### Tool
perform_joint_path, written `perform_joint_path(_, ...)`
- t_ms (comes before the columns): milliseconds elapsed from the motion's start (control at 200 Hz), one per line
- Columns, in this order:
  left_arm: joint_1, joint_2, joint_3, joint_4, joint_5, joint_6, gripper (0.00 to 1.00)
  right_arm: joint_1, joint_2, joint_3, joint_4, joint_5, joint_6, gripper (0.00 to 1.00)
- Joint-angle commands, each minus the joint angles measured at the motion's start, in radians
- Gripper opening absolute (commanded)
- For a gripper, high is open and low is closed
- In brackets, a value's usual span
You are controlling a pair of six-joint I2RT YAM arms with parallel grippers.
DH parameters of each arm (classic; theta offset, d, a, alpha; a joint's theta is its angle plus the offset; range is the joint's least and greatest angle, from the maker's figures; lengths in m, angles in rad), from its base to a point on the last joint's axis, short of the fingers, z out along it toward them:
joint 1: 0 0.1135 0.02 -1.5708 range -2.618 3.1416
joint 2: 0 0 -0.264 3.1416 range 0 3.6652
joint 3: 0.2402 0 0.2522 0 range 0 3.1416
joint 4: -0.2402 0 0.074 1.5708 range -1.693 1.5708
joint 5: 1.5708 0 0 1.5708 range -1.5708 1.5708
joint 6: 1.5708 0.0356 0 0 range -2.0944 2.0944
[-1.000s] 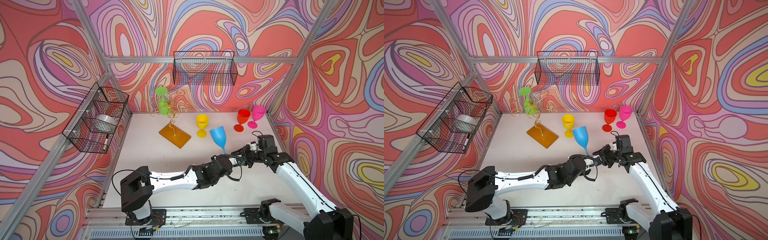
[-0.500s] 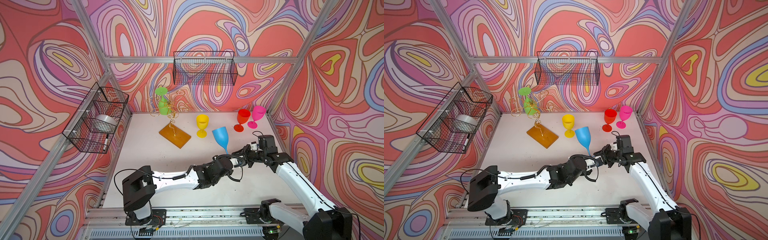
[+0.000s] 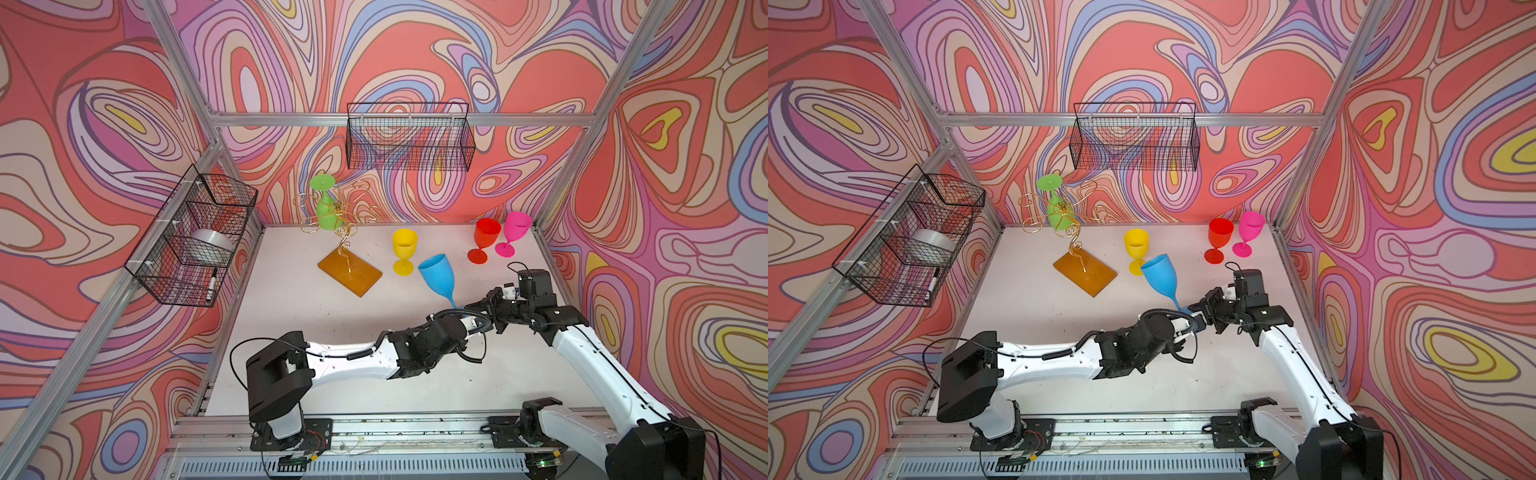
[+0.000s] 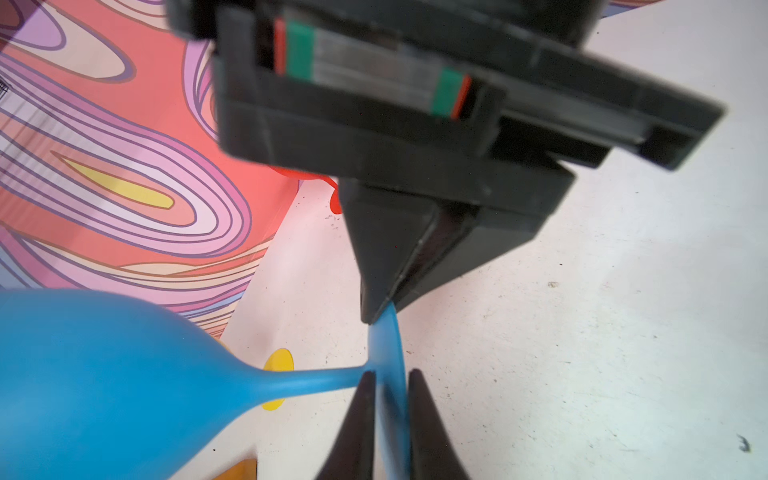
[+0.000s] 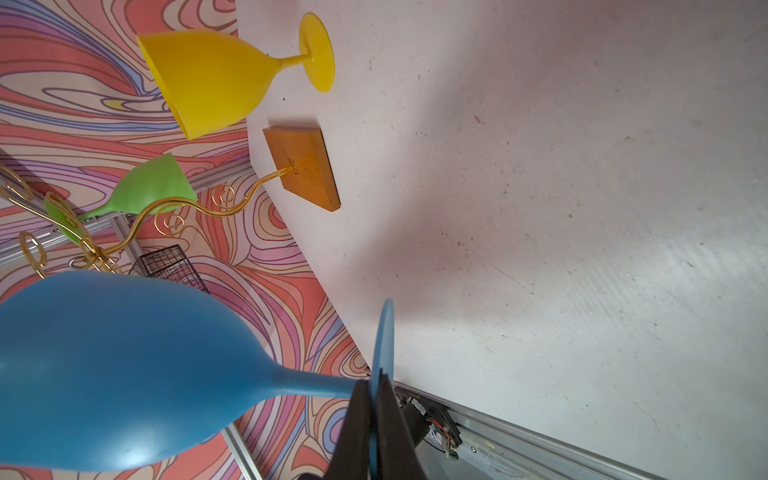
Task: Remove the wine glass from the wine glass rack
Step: 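Close the right gripper on the blue glass foot beside the left gripper, then move the left gripper onto the blue glass bowl while the right holds the foot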
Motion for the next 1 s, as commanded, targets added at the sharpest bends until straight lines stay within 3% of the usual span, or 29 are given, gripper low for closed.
perform_joint_path(0, 0.004, -0.102, 0.018, 0.008, 0.001, -0.086, 0.47, -0.001, -0.016, 0.003, -0.011, 0.043, -0.033, 0.00)
perform_joint_path(115, 0.006, -0.171, -0.008, -0.050, 0.013, -0.139, 0.67, -0.002, -0.024, -0.007, 0.019, 0.053, -0.026, 0.00)
perform_joint_path(275, 0.011, -0.295, -0.037, -0.171, 0.072, -0.241, 0.77, -0.003, -0.042, -0.023, 0.086, 0.101, -0.023, 0.00)
perform_joint_path(511, 0.078, -0.427, 0.021, -0.388, 0.223, -0.381, 0.78, -0.009, -0.035, -0.041, 0.207, 0.155, -0.072, 0.00)
perform_joint_path(686, 0.143, -0.473, 0.069, -0.445, 0.332, -0.425, 0.78, -0.009, -0.046, -0.087, 0.331, 0.188, -0.137, 0.00)
perform_joint_path(836, 0.226, -0.472, 0.119, -0.493, 0.438, -0.454, 0.77, -0.009, -0.072, -0.107, 0.376, 0.250, -0.256, 0.00)
perform_joint_path(992, 0.305, -0.436, 0.204, -0.555, 0.565, -0.455, 0.74, -0.007, -0.097, -0.139, 0.461, 0.240, -0.312, 0.00)
